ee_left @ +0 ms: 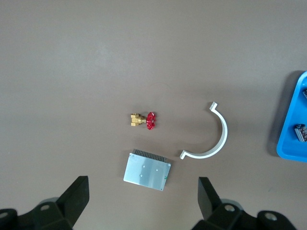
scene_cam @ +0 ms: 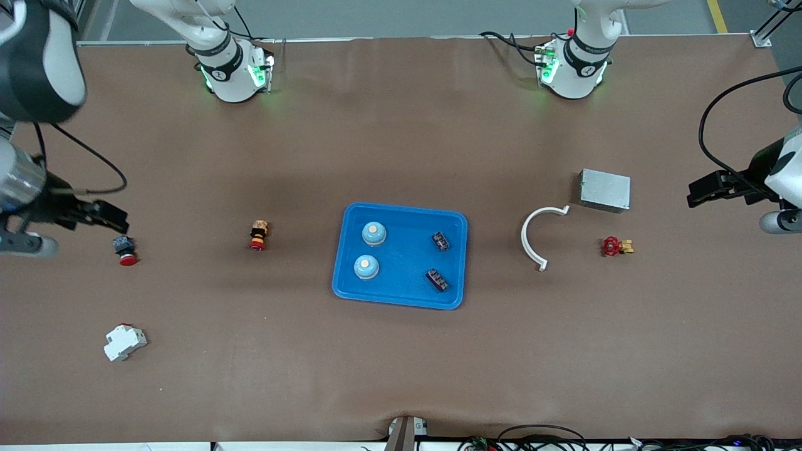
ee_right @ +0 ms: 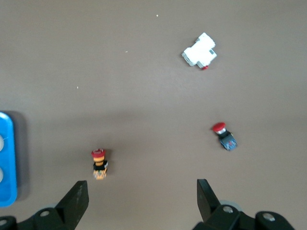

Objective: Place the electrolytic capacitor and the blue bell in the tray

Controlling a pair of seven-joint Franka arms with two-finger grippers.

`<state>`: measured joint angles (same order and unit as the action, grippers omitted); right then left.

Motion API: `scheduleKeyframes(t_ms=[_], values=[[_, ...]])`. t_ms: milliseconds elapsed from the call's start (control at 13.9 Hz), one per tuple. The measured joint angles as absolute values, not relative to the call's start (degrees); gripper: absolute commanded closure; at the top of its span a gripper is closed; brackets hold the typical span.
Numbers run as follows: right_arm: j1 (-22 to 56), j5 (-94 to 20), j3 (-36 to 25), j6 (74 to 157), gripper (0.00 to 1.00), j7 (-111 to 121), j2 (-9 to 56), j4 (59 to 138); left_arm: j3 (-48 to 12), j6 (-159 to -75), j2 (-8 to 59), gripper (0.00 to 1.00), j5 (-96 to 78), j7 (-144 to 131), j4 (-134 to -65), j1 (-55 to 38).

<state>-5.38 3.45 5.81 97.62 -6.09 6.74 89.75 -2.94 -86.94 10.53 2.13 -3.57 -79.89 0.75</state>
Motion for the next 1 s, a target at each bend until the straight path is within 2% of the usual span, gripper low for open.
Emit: scheduleKeyframes(t_ms=[215, 430, 646, 1004], values=[[-5.37, 1.12, 4.33, 92.59, 0.00, -6.08, 2.30, 89.65, -3.32, -86.75, 10.52, 0.00, 2.13, -3.69, -79.84, 0.55], [-5.31, -1.88, 0.78, 88.08, 0.00, -5.46, 0.07, 88.59, -3.53, -86.74, 10.52, 0.00, 2.13, -3.73, -79.80, 0.49], [-5.27, -2.11, 0.15, 84.26, 0.00, -5.20, -1.11, 86.54, -3.60, -86.96, 10.52, 0.00, 2.13, -3.73, -79.80, 0.48], [-5.02, -2.07, 0.20, 83.21, 0.00, -4.62, -1.32, 85.93, -3.64, -87.15, 10.53, 0.00, 2.13, -3.73, -79.80, 0.36]])
